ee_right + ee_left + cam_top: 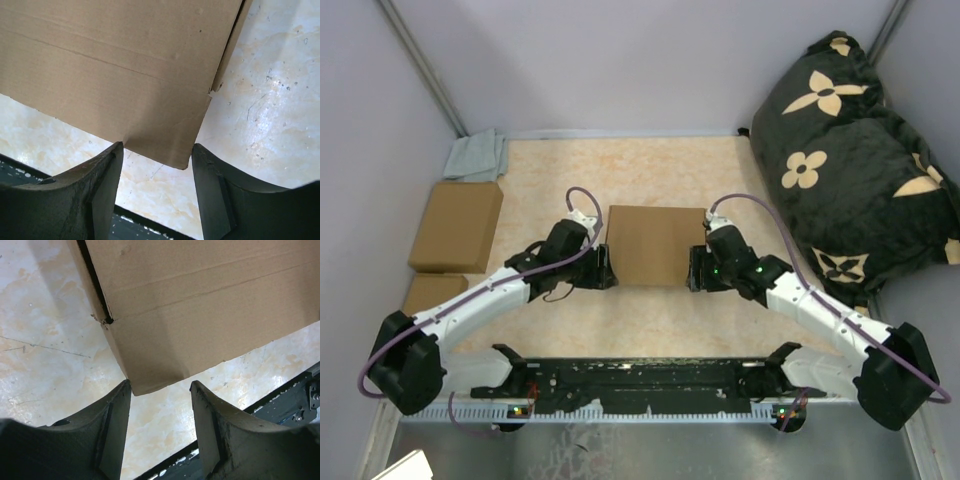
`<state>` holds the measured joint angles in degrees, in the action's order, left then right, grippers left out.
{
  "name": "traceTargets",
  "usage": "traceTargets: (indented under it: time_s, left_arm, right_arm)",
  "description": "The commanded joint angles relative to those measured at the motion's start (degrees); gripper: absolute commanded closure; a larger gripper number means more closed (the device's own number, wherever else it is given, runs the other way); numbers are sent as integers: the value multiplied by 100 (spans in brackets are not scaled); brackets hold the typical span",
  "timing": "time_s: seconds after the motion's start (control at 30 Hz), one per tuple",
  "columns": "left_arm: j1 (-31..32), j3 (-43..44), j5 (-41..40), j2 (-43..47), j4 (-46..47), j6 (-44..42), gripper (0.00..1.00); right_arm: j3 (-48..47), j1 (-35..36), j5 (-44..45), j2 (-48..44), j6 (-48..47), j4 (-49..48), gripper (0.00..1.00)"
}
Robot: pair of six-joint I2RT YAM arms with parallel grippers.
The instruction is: Fold the paper box
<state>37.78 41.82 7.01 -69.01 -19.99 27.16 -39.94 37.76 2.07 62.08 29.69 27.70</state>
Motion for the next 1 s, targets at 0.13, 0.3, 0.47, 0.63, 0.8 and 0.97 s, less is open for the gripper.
traceTargets:
  time_s: [0.13, 0.3, 0.47, 0.63, 0.8, 0.97]
  left_arm:
    - [28, 127, 74, 234, -93, 66, 43]
    - [28, 16, 103, 150, 63, 76, 43]
    - [28, 10, 138, 28, 180, 73, 43]
    - [28, 54, 236, -87, 240, 96, 43]
    - [28, 111, 278, -111, 217, 99, 43]
    - [28, 43, 227, -161, 285, 82, 43]
  right_arm:
    - [-396, 47, -242, -57, 116, 73, 43]
    - [-209, 41, -181, 44, 92, -69, 43]
    - [-14, 43, -19, 115, -3, -259, 43]
    - [52, 45, 83, 211, -89, -363, 43]
    - [-55, 45, 177, 213, -124, -236, 43]
    - [62, 47, 263, 160, -186, -391, 43]
